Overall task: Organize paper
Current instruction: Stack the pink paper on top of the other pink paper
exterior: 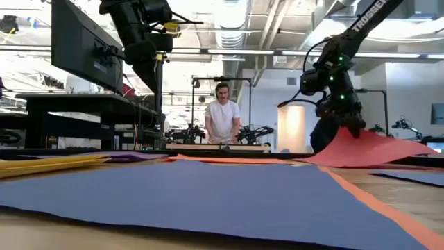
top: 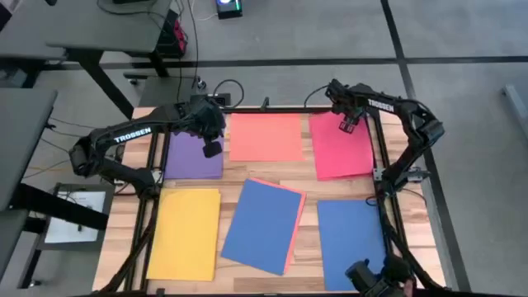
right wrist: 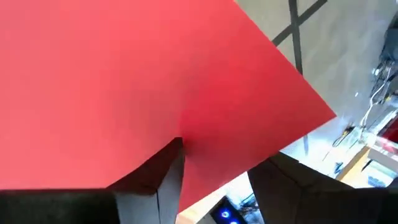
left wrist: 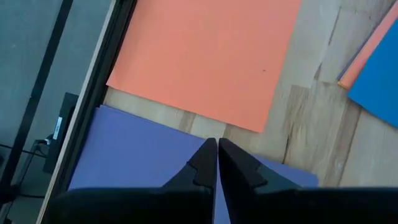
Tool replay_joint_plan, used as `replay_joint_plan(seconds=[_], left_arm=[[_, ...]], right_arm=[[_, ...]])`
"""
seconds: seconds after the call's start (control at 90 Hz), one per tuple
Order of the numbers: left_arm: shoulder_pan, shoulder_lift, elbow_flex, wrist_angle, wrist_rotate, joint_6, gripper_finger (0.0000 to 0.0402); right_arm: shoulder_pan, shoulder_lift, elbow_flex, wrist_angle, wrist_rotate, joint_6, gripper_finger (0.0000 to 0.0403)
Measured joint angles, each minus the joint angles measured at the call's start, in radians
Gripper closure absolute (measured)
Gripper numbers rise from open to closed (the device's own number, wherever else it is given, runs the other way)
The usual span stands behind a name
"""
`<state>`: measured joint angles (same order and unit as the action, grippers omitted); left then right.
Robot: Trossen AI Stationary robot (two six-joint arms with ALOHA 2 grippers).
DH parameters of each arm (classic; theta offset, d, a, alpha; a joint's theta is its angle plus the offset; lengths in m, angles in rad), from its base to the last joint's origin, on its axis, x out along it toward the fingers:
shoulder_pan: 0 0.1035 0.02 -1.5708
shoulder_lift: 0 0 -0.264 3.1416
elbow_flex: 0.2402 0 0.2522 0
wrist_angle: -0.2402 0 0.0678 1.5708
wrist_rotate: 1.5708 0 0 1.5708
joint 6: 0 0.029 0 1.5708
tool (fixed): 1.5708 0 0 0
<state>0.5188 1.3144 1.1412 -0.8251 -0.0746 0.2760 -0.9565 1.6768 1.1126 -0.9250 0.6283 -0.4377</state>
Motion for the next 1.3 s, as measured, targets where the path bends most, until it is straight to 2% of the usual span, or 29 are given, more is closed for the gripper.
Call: replay_joint_plan(seconds=[0.111,0.356,0.556,0.622,0.744,0.8,0.922,1.1,1.3], left_arm=[[0.0,0.0,0.0,0.0,0.0,0.001,0.0402],[0.0,0.0,0.0,0.0,0.0,0.006,0.0402],[0.0,0.0,0.0,0.0,0.0,0.007,0.0402],[0.0,0.0,0.0,0.0,0.0,0.014,0.0402],[0.0,0.0,0.0,0.0,0.0,0.015,0.0402],[0.0,0.0,0.0,0.0,0.0,0.015,0.0402],[0.0,0.0,0.0,-0.018,0.0,0.016,0.0402],[0.0,0.0,0.0,-0.054,0.0,0.016,0.0402],[0.0,0.0,0.0,-0.06,0.0,0.016,0.0402]], right_arm=[[0.01,0.0,0.0,-0.024,0.0,-0.042,0.0246],[-0.014,-0.003,0.027,-0.035,-0.115,0.189,0.0246],[-0.044,-0.003,0.082,-0.067,-0.141,0.201,0.0246],[-0.032,-0.004,0.117,-0.093,-0.258,0.218,0.0246],[0.033,-0.01,0.128,-0.018,-0.61,0.27,0.0246],[0.074,-0.01,0.113,0.046,-0.681,0.266,0.0248],[0.176,0.007,0.066,0.136,-0.691,0.144,0.028],[0.285,0.052,-0.005,0.243,-0.706,0.066,0.0389],[0.337,0.132,-0.024,0.336,-0.71,0.066,0.0399]])
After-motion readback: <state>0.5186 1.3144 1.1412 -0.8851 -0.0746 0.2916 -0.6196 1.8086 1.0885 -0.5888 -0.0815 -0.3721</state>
